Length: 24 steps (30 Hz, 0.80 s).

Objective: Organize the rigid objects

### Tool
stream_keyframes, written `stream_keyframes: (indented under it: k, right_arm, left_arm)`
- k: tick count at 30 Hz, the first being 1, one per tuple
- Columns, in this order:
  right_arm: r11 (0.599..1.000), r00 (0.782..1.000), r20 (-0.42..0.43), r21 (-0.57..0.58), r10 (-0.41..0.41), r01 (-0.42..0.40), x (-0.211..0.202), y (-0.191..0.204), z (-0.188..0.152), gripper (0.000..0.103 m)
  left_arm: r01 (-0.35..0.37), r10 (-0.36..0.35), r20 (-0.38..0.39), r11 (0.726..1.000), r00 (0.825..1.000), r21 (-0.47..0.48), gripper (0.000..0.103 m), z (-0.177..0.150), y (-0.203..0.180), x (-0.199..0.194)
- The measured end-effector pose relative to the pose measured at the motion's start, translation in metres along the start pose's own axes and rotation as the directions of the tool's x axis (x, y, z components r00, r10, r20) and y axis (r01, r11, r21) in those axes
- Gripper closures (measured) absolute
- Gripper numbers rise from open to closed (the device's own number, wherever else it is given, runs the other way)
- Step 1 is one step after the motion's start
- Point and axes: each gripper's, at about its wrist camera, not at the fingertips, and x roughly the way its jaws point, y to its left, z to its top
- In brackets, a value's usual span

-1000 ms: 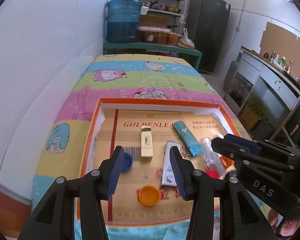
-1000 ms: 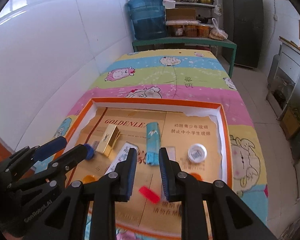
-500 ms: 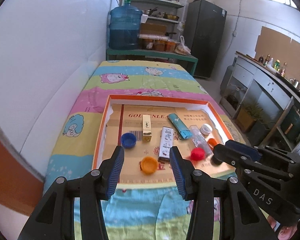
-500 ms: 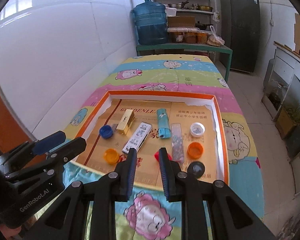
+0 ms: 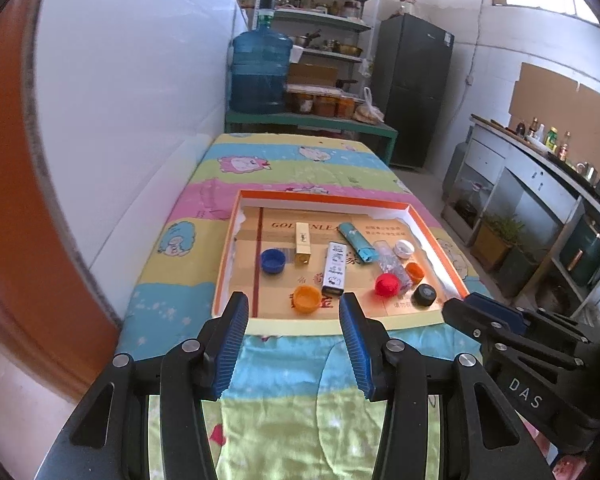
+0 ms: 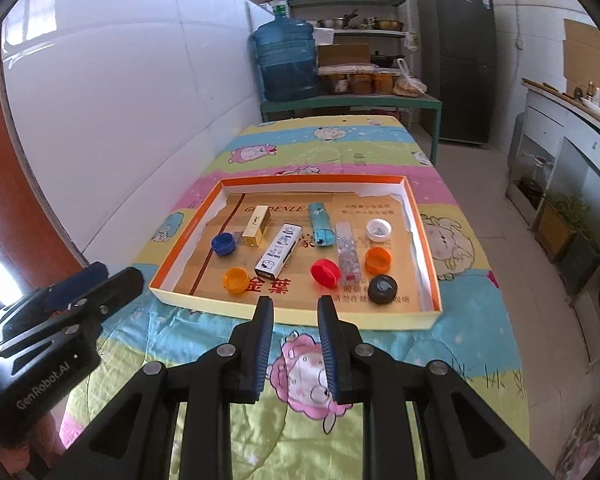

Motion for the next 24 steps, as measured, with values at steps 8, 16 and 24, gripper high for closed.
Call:
stream_keyframes:
  k: [8,16,24]
  right_arm:
    - [1.000,1.000,0.008,0.009,-0.022,0.022,-0.014,0.006,-0.016,0.080]
    - [0.999,0.999,0.025,-0.009,-0.035,0.036,-0.031,0.017,-0.026,0.080]
    - [0.993,0.992,0.067,-0.047,-0.106,0.109,-0.047,0.028,-0.031,0.080]
  left_arm:
    - [-0.098,0.098,0.019,0.995,0.995,-0.007,0.054,-0.013,0.000,-0.022]
    - [-0.080,0.081,0.021,0.996,0.997,-0.035,0.054,-0.025,0.004,-0.038]
    - [-0.052,0.053,0.019,0.998,0.998,-0.034,0.054,-0.033,0.001,-0.046]
